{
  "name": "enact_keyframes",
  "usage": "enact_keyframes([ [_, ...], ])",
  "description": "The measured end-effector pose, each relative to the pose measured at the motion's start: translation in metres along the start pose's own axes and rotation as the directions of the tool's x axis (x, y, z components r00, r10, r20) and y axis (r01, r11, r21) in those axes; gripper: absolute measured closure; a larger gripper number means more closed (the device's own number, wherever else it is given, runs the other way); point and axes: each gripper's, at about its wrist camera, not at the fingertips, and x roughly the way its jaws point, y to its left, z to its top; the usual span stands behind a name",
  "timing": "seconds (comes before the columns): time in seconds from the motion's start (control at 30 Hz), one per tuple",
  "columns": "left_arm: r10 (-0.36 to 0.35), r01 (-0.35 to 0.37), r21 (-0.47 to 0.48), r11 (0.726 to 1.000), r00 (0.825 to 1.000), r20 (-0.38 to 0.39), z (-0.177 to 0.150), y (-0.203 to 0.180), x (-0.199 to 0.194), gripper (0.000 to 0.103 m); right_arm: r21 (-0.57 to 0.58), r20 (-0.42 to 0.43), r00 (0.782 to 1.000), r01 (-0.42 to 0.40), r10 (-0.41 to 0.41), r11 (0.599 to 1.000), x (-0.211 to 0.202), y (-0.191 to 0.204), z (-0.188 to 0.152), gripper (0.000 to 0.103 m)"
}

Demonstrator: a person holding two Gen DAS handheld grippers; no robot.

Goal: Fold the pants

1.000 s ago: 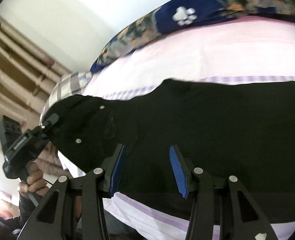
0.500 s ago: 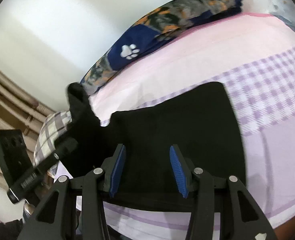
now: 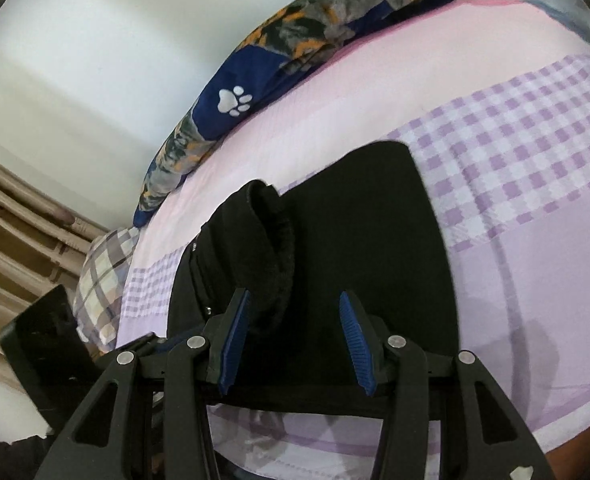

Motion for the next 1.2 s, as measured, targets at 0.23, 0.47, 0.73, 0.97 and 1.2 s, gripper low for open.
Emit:
enact_keyframes([
  [0.23,0.067,-0.064,-0.066,0.996,0.997,0.043,-0.003,0.04,-0.032,0.047,0.0,-0.079,0.995,-0.056,0.056,0.998,0.023,0.005,0.002,0.059],
  [0.47,0.12,-0.124,-0.24,0.963,0.992,-0.029,-0.029,0.096,-0.029,0.047,0.009,-0.18,0.98,-0.089,0.09,0.996,0.046,-0.004,0.007,0.059],
  [0.73,0.138,-0.153,-0.189,0.97,0.986,-0.09,-0.049,0.089,-0.015,0.047,-0.002,-0.216,0.958,-0.192,0.187,0.981,0.082,-0.001,0.016,0.059],
  [0.97,0.118,-0.137,-0.235,0.962,0.989,-0.09,-0.044,0.095,-0.017,0.047,0.013,-0.203,0.958,-0.203,0.202,0.979,0.092,0.009,0.024,0.089],
  [1.2,0.136,-0.132,-0.202,0.97,0.991,0.006,-0.017,0.089,-0.036,0.047,-0.101,-0.042,0.988,-0.15,0.146,0.984,0.036,0.043,0.044,0.092],
])
